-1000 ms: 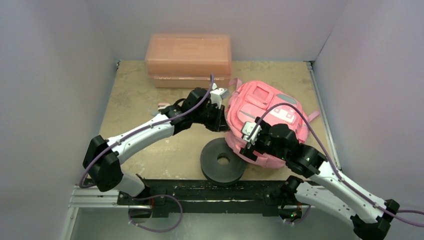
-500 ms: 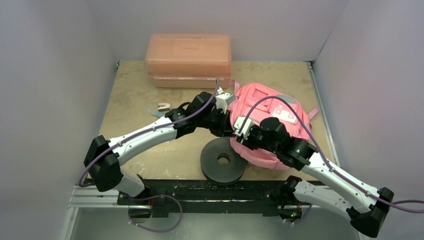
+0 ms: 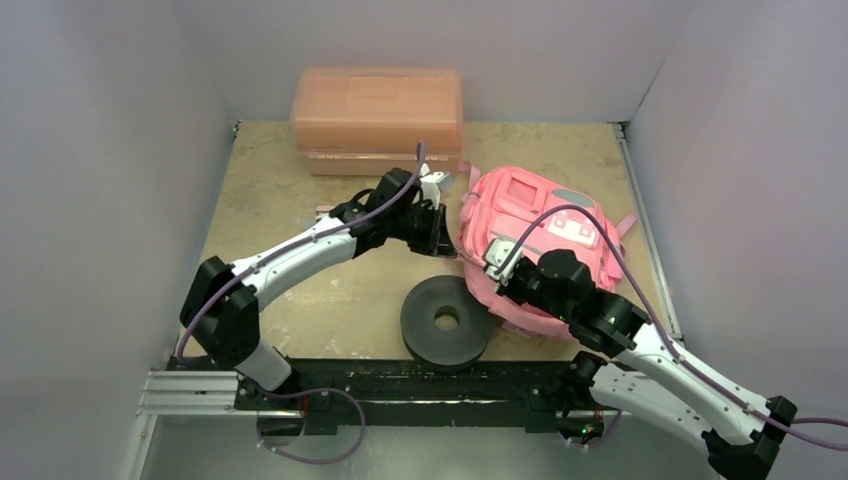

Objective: Pack the student bag
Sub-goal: Zip the student bag at the center of the board.

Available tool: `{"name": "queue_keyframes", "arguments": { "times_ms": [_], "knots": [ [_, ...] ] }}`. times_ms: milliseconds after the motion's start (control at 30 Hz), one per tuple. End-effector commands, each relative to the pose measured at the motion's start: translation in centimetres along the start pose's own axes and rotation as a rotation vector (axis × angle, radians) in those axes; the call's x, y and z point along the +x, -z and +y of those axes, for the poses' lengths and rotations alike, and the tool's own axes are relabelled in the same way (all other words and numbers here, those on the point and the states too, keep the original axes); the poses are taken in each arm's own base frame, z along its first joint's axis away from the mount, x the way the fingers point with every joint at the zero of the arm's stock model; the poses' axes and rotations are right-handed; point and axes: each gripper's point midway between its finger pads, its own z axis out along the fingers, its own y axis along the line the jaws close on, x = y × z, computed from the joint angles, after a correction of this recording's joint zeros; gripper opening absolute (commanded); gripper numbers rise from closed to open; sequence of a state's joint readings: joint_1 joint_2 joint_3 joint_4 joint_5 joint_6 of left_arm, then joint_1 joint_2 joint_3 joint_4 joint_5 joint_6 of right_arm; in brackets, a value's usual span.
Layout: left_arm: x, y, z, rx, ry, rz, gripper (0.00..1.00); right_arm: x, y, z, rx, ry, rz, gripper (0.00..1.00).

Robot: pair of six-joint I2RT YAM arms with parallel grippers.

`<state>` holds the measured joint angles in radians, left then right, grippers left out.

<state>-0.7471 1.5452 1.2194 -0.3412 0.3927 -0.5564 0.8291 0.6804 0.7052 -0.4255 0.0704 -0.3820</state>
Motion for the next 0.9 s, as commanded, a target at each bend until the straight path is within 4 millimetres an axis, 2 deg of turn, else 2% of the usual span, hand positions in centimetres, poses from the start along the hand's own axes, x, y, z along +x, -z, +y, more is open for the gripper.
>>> {"name": "queue_keyframes", "arguments": {
  "times_ms": [0, 233, 433, 567, 633, 667, 767, 867],
  "knots": [
    [-2.6, 0.2, 9.6, -0.286, 0.015, -0.031, 0.0, -0.1, 1.4, -2.6, 0.134, -0.012, -0.001, 0.0],
    [-6.5, -2.9, 12.1, -0.335, 0.012, -0.032, 0.0, -1.5, 1.1, -2.2, 0.098, -0.022, -0.049, 0.0],
    [-9.5, -5.9, 13.2, -0.333, -0.002, -0.029, 0.0, -2.9, 0.5, -1.2, 0.039, -0.061, -0.093, 0.0],
    [-10.6, -6.5, 13.5, -0.34, -0.006, 0.008, 0.0, -3.8, -0.3, -1.1, 0.028, -0.084, -0.128, 0.0],
    [-11.3, -5.5, 12.7, -0.326, -0.009, -0.008, 0.0, -4.5, -0.9, -0.9, 0.019, -0.125, -0.145, 0.0],
    [-12.0, -4.3, 11.7, -0.319, -0.013, -0.032, 0.03, -4.7, -1.2, -1.4, 0.043, -0.14, -0.142, 0.0],
    [-13.0, -0.4, 9.0, -0.292, -0.011, -0.09, 0.28, -5.7, -2.3, -3.2, 0.131, -0.195, -0.136, 0.0],
    [-13.1, 3.9, 6.6, -0.243, 0.019, -0.153, 0.48, -6.1, -4.5, -4.5, 0.186, -0.253, -0.089, 0.0]
  ]
}}
